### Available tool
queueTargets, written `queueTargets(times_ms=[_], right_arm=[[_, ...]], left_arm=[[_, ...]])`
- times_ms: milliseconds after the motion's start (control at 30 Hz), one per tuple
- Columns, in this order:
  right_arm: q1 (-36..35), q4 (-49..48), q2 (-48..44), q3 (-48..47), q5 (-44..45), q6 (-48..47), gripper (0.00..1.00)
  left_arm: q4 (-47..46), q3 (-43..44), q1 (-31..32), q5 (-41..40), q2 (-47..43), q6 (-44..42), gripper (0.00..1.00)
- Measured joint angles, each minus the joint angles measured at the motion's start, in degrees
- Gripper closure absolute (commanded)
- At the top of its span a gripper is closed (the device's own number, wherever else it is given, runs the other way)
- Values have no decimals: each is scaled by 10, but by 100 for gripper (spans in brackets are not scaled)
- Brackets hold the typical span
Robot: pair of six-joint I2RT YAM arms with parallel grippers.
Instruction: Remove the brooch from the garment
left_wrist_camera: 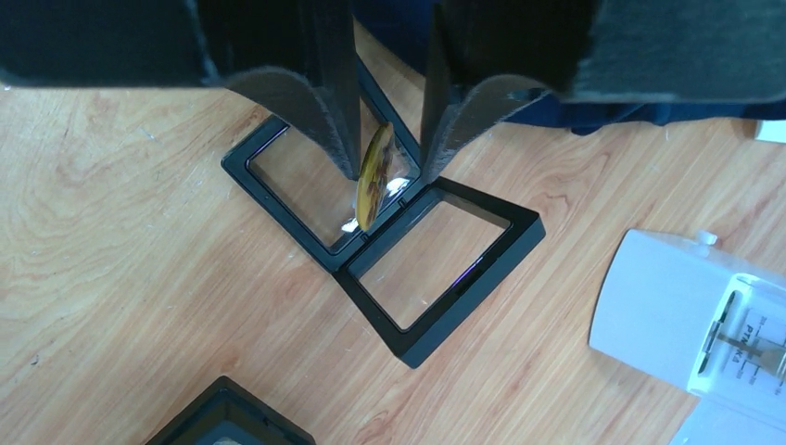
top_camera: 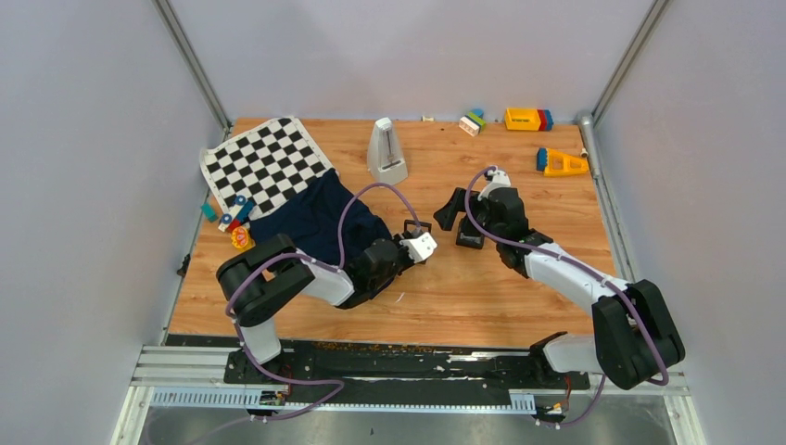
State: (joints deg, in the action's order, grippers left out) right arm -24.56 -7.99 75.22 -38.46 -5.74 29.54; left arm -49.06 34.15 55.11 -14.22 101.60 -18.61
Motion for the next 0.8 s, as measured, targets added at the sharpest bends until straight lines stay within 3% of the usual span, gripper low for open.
queueTargets(times_ms=[167, 467, 633, 667, 800], right_arm=[[0, 0, 0, 0, -5, 0, 8], [0, -4, 28, -3, -55, 0, 22], [0, -4, 68, -19, -79, 0, 29], [0, -2, 76, -26, -79, 0, 29], [-3, 11, 108, -64, -74, 0, 29]], left_arm=[[33, 17, 0, 1, -1, 34, 47], [137, 25, 0, 29, -71, 123, 46], [240, 81, -4, 27, -109, 199, 66], [251, 90, -7, 30, -114, 211, 73], [285, 100, -32, 56, -135, 261, 87]])
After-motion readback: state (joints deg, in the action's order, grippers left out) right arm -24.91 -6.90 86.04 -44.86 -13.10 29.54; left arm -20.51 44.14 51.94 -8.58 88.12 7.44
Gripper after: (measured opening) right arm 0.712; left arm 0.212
